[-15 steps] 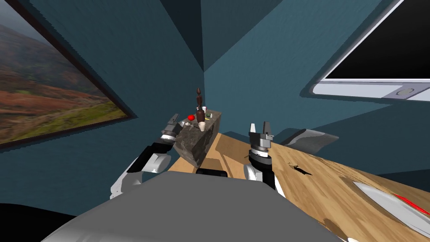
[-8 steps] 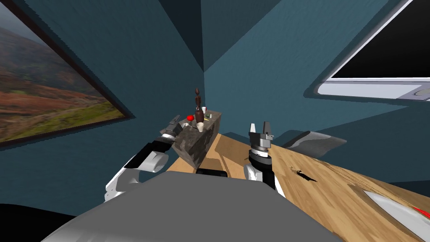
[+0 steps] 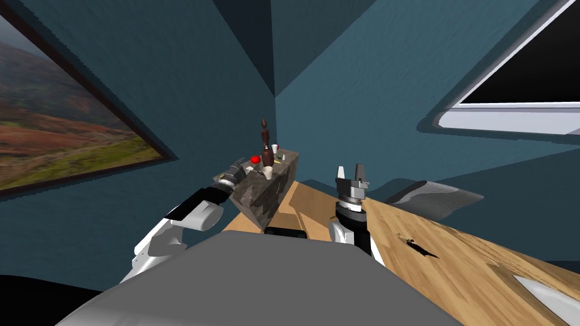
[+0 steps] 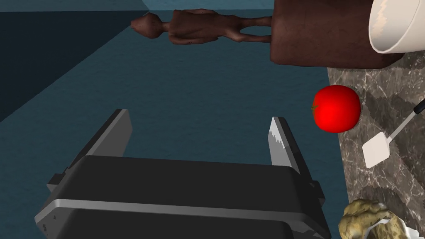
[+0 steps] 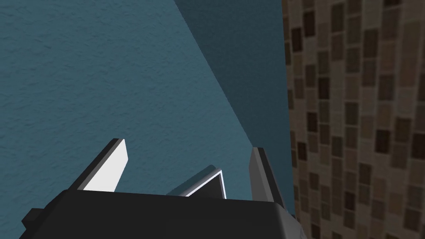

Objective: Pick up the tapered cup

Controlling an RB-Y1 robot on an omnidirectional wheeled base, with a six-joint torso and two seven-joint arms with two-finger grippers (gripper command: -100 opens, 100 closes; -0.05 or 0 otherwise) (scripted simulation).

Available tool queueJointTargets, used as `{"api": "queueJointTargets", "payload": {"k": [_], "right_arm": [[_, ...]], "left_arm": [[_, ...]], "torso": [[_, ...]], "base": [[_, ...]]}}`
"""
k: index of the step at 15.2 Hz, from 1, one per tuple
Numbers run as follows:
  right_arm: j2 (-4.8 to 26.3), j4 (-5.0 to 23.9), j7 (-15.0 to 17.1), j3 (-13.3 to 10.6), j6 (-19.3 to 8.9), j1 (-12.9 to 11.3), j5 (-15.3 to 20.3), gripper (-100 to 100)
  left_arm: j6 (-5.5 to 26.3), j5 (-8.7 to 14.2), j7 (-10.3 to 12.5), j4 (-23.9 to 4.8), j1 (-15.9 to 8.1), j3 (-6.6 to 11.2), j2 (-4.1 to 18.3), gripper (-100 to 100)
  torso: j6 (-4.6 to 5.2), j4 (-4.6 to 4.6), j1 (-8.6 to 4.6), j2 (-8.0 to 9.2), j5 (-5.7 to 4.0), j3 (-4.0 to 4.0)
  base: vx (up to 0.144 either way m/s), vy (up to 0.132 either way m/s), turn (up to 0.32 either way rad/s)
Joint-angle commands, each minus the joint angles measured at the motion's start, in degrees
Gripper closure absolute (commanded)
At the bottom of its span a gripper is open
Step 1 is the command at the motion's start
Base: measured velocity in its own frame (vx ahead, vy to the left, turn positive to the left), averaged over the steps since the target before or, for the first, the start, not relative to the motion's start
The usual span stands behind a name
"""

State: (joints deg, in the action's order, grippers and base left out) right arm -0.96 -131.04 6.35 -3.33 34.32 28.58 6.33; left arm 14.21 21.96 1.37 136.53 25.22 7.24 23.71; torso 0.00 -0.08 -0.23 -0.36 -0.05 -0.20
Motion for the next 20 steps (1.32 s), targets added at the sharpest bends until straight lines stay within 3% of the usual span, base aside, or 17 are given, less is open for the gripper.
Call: {"api": "queueJointTargets", "payload": {"k": [1, 2, 5, 6, 8, 9, 12, 13, 16, 17, 19, 20], "right_arm": [[0.00, 0.00, 0.00, 0.00, 0.00, 0.00, 0.00, 0], [0.00, 0.00, 0.00, 0.00, 0.00, 0.00, 0.00, 0], [0.00, 0.00, 0.00, 0.00, 0.00, 0.00, 0.00, 0], [0.00, 0.00, 0.00, 0.00, 0.00, 0.00, 0.00, 0], [0.00, 0.00, 0.00, 0.00, 0.00, 0.00, 0.00, 0], [0.00, 0.00, 0.00, 0.00, 0.00, 0.00, 0.00, 0], [0.00, 0.00, 0.00, 0.00, 0.00, 0.00, 0.00, 0], [0.00, 0.00, 0.00, 0.00, 0.00, 0.00, 0.00, 0], [0.00, 0.00, 0.00, 0.00, 0.00, 0.00, 0.00, 0], [0.00, 0.00, 0.00, 0.00, 0.00, 0.00, 0.00, 0], [0.00, 0.00, 0.00, 0.00, 0.00, 0.00, 0.00, 0], [0.00, 0.00, 0.00, 0.00, 0.00, 0.00, 0.00, 0]], "left_arm": [[2.18, 0.51, 0.37, 0.02, 0.15, 0.20, 0.48, -100], [3.84, 2.10, 1.37, 0.23, -0.01, 1.01, 1.90, -100], [6.22, 2.10, 1.37, 0.23, -0.01, 1.01, 1.90, -100], [7.97, 3.73, 2.39, 0.44, -0.15, 1.85, 3.31, -100], [10.31, 3.73, 2.39, 0.44, -0.15, 1.85, 3.31, -100], [11.64, 5.39, 3.41, 0.63, -0.27, 2.70, 4.70, -100], [14.50, 5.39, 3.41, 0.63, -0.27, 2.70, 4.70, -100], [16.15, 7.07, 4.44, 0.80, -0.37, 3.57, 6.09, -100], [18.72, 7.07, 4.44, 0.80, -0.37, 3.57, 6.09, -100], [20.52, 8.77, 5.46, 0.95, -0.45, 4.44, 7.46, -100], [22.96, 8.77, 5.46, 0.95, -0.45, 4.44, 7.46, -100], [24.31, 10.48, 6.48, 1.08, -0.51, 5.32, 8.83, -100]], "torso": [[0.00, 0.00, 0.00, 0.00, 0.00, 0.00], [0.00, 0.00, 0.02, 0.02, 0.00, 0.00], [0.01, -0.01, -0.03, -0.04, -0.01, -0.03], [0.01, 0.00, 0.05, 0.04, 0.01, 0.01], [0.00, 0.00, 0.05, -0.03, 0.01, -0.01], [0.01, -0.01, 0.06, -0.02, 0.01, -0.02], [0.01, -0.02, 0.02, -0.06, 0.00, -0.04], [0.01, -0.01, 0.09, 0.01, 0.02, -0.01], [0.01, -0.02, 0.07, -0.08, 0.02, -0.05], [0.01, -0.01, 0.12, 0.00, 0.02, -0.01], [0.00, -0.02, 0.07, -0.07, 0.02, -0.04], [0.01, -0.02, 0.08, -0.04, 0.02, -0.03]], "base": [[0.065, -0.050, 0.033], [0.089, -0.063, 0.062], [0.071, -0.058, 0.030], [0.060, -0.040, 0.054], [0.083, -0.048, 0.044], [0.089, -0.052, 0.070], [0.075, -0.051, 0.029], [0.078, -0.038, 0.049], [0.081, -0.040, 0.034], [0.080, -0.040, 0.045], [0.084, -0.048, 0.047], [0.094, -0.057, 0.061]]}}
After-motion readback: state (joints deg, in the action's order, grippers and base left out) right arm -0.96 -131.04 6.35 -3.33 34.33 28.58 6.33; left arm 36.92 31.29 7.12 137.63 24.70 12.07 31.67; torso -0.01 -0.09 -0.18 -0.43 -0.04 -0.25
